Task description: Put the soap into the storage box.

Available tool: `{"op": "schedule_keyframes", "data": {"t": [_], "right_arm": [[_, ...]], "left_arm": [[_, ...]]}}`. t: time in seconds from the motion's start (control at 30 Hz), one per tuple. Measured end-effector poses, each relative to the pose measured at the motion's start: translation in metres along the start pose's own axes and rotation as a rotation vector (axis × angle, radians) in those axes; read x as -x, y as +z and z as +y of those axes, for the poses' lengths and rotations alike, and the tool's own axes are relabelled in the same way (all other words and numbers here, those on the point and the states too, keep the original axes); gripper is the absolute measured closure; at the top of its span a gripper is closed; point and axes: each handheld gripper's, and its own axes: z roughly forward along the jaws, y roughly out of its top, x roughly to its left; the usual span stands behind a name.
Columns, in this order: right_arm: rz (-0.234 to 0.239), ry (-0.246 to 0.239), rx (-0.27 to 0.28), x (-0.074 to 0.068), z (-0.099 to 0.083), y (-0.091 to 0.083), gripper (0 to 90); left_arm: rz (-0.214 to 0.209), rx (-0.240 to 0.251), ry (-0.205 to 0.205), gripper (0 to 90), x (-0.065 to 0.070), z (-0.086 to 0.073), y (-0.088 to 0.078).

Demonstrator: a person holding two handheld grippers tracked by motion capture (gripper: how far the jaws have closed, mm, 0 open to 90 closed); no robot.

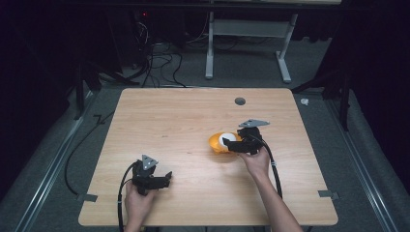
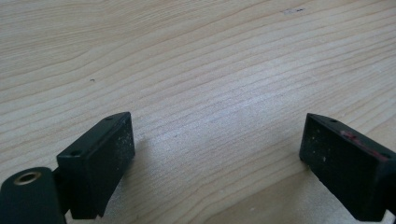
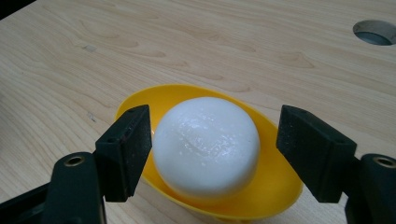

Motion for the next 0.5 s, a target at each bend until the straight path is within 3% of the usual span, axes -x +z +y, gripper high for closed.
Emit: {"op": "schedule_keyframes", "data": {"t": [0.33, 0.5], "right_arm": [[-0.001, 0.017, 0.036, 0.007, -0.001, -0.013, 28.4], [-0.008, 0.018, 0.027, 0.008, -0.002, -0.018, 29.9]], "left_arm": [[0.000, 0.000, 0.000, 10.5, 0.000, 0.000, 0.000], [0.000, 0.000, 0.000, 10.6, 0.000, 0.000, 0.000]]}}
